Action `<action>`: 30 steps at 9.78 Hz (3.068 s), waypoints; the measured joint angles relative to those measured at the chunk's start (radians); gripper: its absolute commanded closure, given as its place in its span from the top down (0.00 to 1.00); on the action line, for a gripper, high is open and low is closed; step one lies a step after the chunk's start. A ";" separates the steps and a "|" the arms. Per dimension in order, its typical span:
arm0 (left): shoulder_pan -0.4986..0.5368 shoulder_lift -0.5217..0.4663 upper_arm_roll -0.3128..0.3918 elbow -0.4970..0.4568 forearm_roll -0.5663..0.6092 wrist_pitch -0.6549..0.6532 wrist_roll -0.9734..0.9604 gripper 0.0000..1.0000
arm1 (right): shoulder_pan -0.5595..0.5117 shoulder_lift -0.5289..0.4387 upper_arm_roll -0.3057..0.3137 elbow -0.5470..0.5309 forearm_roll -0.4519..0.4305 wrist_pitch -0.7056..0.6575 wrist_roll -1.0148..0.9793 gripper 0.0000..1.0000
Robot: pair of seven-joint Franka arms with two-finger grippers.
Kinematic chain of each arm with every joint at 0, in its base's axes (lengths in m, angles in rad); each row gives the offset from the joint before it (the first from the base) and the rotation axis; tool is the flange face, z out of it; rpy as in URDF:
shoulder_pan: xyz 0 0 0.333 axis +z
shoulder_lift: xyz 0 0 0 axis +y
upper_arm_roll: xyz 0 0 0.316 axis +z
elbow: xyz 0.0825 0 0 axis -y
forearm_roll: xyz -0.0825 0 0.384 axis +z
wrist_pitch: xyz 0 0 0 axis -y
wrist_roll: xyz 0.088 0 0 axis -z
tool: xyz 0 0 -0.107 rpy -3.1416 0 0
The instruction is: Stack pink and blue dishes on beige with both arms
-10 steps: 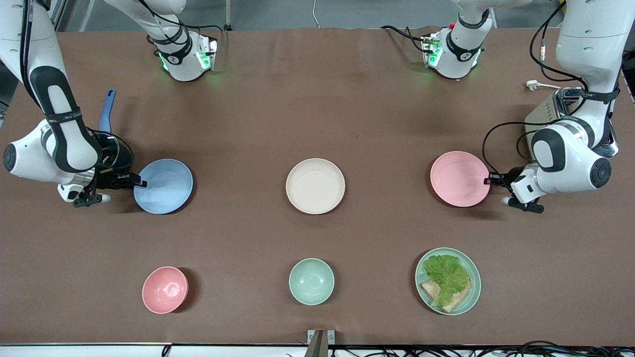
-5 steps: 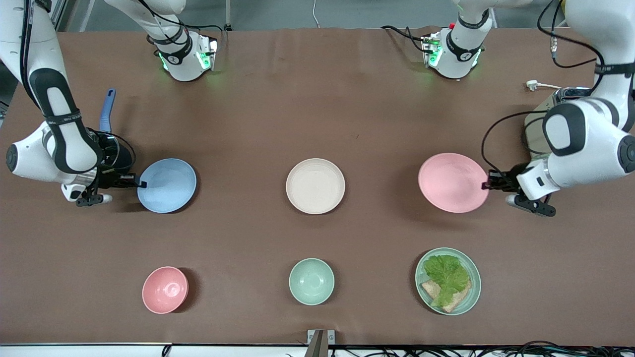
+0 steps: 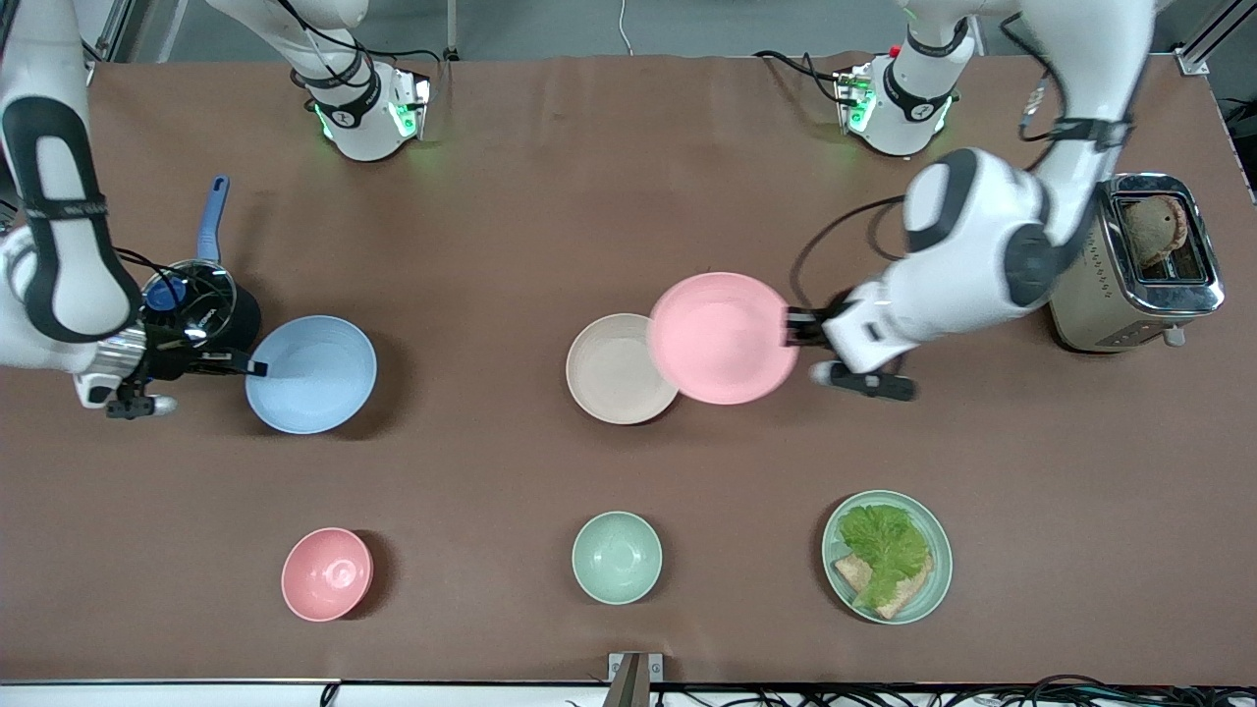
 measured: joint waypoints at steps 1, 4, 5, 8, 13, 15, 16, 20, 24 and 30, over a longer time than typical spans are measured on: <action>-0.028 0.066 -0.039 0.007 0.020 0.079 -0.062 0.02 | 0.010 -0.030 0.001 0.061 -0.039 -0.106 0.092 0.01; -0.147 0.269 -0.055 0.034 0.134 0.199 -0.192 0.04 | 0.099 -0.070 0.005 0.223 -0.062 -0.298 0.373 0.01; -0.166 0.313 -0.055 0.056 0.191 0.204 -0.248 0.05 | 0.147 -0.079 0.011 0.237 -0.063 -0.308 0.457 0.01; -0.169 0.354 -0.057 0.092 0.327 0.203 -0.312 0.05 | 0.202 -0.084 0.098 0.221 -0.066 -0.296 0.617 0.01; -0.168 0.365 -0.055 0.094 0.356 0.201 -0.318 0.97 | 0.204 -0.078 0.231 0.110 -0.066 -0.134 0.736 0.01; -0.164 0.363 -0.056 0.124 0.356 0.202 -0.325 1.00 | 0.227 -0.078 0.252 0.089 -0.065 -0.078 0.791 0.01; -0.152 0.351 -0.056 0.147 0.357 0.190 -0.325 1.00 | 0.259 -0.078 0.256 0.075 -0.065 -0.035 0.836 0.01; -0.050 0.048 -0.009 0.184 0.365 -0.147 -0.323 1.00 | 0.377 -0.041 0.376 0.011 -0.062 0.221 1.040 0.02; -0.026 -0.232 0.269 0.179 0.367 -0.338 -0.064 1.00 | 0.428 0.085 0.460 -0.014 -0.062 0.428 1.105 0.04; -0.026 -0.503 0.452 0.148 0.367 -0.479 0.139 1.00 | 0.475 0.123 0.461 -0.042 -0.062 0.521 1.105 0.19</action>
